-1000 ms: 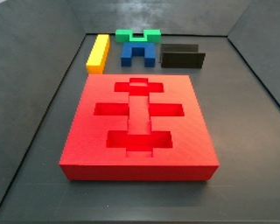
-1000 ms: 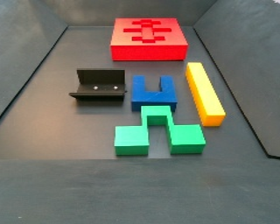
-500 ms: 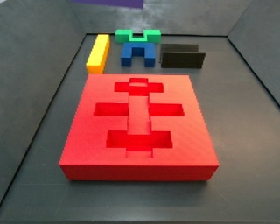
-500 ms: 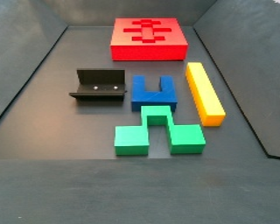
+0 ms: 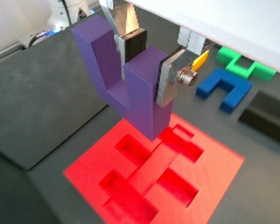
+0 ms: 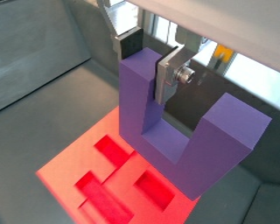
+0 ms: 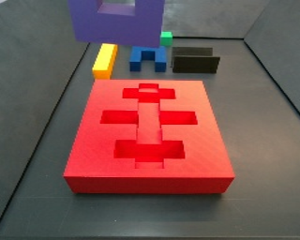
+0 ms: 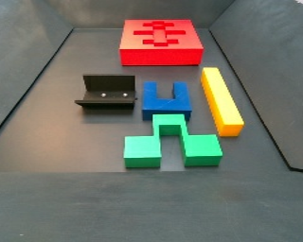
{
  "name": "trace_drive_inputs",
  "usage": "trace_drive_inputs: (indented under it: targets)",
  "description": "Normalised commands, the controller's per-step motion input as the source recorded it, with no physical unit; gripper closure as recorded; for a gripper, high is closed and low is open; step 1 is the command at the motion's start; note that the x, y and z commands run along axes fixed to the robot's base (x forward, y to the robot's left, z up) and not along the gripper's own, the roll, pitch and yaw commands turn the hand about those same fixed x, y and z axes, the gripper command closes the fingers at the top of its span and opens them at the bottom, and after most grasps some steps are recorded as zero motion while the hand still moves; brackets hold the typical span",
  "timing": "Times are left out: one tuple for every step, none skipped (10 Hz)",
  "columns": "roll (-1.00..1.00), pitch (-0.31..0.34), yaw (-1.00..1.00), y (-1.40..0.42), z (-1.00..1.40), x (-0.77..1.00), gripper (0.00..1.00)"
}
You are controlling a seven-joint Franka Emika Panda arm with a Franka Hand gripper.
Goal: Pick up the purple object. Move up. Place the purple object on the fixture. Regrasp the purple object. Move to above the board. Insert the purple object.
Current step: Insert the purple object.
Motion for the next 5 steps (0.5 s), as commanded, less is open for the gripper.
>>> trace_drive_inputs:
  targets:
    - [-0.5, 0.0, -0.07, -0.31, 0.0, 0.02, 1.0]
    - [-0.5, 0.0, -0.04, -0.2, -0.04, 0.01, 1.0]
    - [0.0, 0.0, 0.0, -0.02, 0.0, 0.0, 1.0]
    - [-0.29, -0.026, 0.05, -0.25, -0.19, 0.0, 1.0]
    - [-0.27, 0.0, 0.23, -0.35, -0.23, 0.23, 1.0]
